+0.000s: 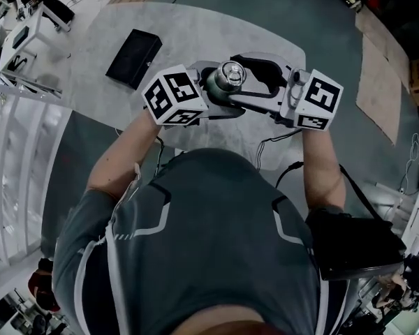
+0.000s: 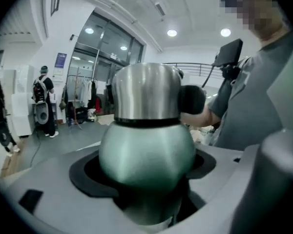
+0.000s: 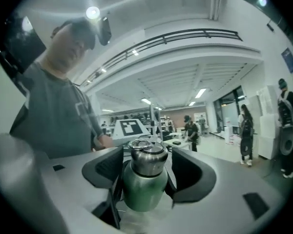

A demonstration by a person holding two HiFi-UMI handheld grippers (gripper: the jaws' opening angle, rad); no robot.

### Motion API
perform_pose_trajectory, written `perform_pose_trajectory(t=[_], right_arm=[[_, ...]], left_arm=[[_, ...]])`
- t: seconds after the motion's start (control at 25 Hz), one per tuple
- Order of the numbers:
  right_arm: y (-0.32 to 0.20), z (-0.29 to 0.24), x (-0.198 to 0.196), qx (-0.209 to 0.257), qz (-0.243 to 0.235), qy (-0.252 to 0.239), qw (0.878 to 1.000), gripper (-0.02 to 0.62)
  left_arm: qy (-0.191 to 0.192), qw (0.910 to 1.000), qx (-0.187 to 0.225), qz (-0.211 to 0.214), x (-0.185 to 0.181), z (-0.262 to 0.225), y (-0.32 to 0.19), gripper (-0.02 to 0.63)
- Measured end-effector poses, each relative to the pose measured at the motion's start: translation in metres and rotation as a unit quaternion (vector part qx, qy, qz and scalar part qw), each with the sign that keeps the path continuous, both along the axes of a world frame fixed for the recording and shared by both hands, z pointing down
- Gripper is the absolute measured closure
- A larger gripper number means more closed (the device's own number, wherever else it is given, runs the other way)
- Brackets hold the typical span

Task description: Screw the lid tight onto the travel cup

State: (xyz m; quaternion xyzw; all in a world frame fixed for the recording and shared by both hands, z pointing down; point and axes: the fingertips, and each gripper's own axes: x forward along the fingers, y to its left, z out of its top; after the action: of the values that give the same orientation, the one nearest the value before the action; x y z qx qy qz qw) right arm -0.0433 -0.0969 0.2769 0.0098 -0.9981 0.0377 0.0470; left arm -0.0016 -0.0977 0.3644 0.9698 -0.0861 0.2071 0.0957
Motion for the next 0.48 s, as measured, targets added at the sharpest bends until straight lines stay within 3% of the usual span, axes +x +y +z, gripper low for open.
perform_pose_trajectory(t=[0.12,0.28,0.4,0.48], right_arm=[[0.016,-0.023,0.008,0.009,-0.074,-0.036,0.997,0.287],[0.039,-0.036,0.007,0.027,-0.153,-0.044,0.987,0.287],[0.049,-0.038,0.004,0.015,-0.189,-0.053,0.98,0.31],[0.041,-0.037,0.0,0.004,-0.17,-0.053,0.984,0.321]], left_arm=[[0.035,0.9966,-0.024,0.07,0.004,-0.021,0.027,0.202],[0.048,0.9882,-0.031,0.142,0.015,-0.036,0.056,0.203],[0.057,0.9847,-0.034,0.161,0.018,-0.039,0.064,0.203],[0.053,0.9885,-0.028,0.139,0.016,-0.037,0.055,0.204]])
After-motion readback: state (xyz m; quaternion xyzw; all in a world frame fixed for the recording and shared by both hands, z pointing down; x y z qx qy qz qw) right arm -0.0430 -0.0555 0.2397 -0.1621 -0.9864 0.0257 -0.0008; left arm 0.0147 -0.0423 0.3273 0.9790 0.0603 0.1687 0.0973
